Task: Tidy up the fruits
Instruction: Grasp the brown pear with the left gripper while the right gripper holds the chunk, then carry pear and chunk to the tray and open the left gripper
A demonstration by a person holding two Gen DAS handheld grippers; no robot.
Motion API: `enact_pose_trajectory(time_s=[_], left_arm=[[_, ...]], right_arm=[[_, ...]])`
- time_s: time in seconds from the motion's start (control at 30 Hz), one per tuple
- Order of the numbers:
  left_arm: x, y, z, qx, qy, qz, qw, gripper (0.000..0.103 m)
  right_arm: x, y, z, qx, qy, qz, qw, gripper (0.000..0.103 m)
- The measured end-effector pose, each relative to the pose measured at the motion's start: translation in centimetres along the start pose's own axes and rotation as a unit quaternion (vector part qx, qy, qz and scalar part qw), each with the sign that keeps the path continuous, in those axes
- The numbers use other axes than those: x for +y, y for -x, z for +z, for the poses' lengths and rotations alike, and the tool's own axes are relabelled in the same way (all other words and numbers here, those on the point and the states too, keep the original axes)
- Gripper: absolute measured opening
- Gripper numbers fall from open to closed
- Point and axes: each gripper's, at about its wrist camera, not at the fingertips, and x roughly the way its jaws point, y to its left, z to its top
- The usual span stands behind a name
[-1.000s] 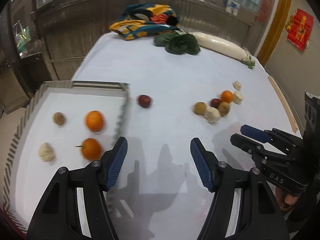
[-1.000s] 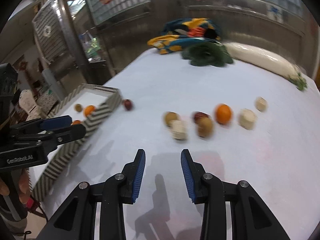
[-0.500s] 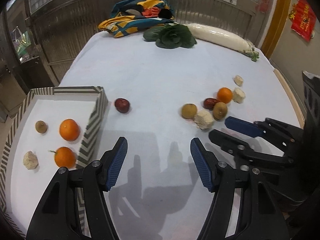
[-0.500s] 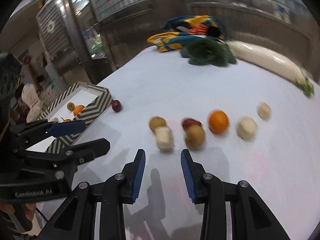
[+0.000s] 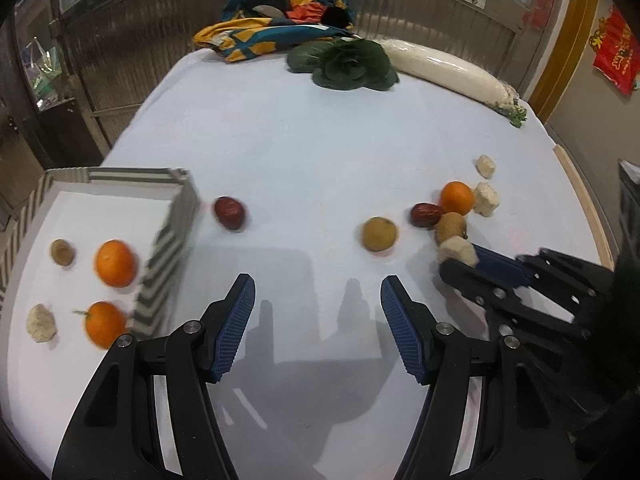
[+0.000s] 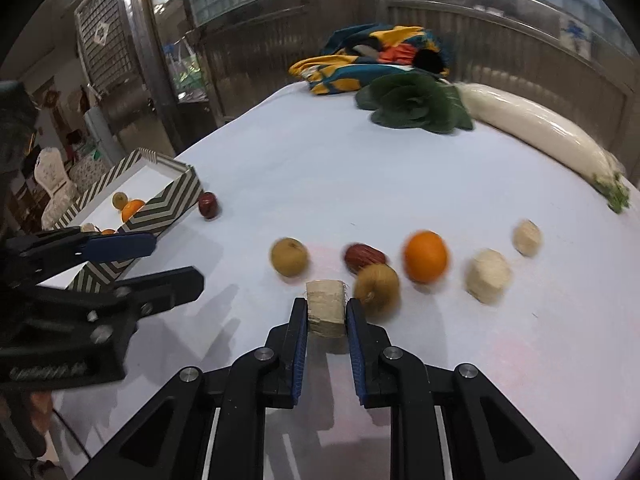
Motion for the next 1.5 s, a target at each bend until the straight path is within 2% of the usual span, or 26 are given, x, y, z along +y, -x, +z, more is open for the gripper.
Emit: enact_pose_trajectory(time_s=[0.17, 0.37, 0.4, 0.47, 0.53, 0.7, 1.03, 1.13, 1.5], left_arm=[[-2.1, -2.0, 1.1, 0.007, -0.006, -0.011, 0.9999, 0.066], [-2.7, -4.7, 2.1, 0.018, -0.01, -0.015, 0.9997, 0.065], [-2.7, -4.7, 2.2, 0.006, -0.011, -0.013, 0.9998, 0.063], [-2.6, -4.6, 2.3, 0.0, -0.011, -0.007, 0.9999, 0.039], [-2.6, -4.6, 2.2, -0.002, -0.013, -0.01, 0.9999, 0.024], [-2.5, -3.8, 1.4, -0.013, -0.014, -0.021, 0.9996, 0.024], [-2.1, 0.6, -1.5, -0.047, -0.03, -0.002, 0.9985, 0.024], [-1.9, 1.9, -2.2, -0.054, -0.032, -0.008, 0.998, 0.024], [0.4, 5.2, -4.4, -0.074, -0.038, 0.001, 0.9965, 0.024]], right_arm=[[-2.0, 1.0, -1.1, -0.006, -0.024, 0.001, 1.0, 0.019], [-3.1, 1.0, -1.4, -0.005, -0.04, 0.012, 0.999, 0.019], [-3.2, 1.1, -1.4, -0.007, -0.041, 0.013, 0.999, 0.019], [-3.4, 1.3, -1.4, -0.012, -0.044, 0.016, 0.999, 0.018], [-3.6, 1.3, -1.5, -0.012, -0.048, 0.02, 0.999, 0.018], [-3.3, 1.4, -1.6, -0.011, -0.046, 0.019, 0.999, 0.019], [-1.3, 3.1, -2.6, -0.016, -0.038, -0.001, 0.999, 0.019], [-0.5, 4.1, -3.4, -0.027, -0.044, -0.007, 0.999, 0.019], [3.5, 6.4, -4.1, -0.058, -0.051, 0.014, 0.997, 0.019]])
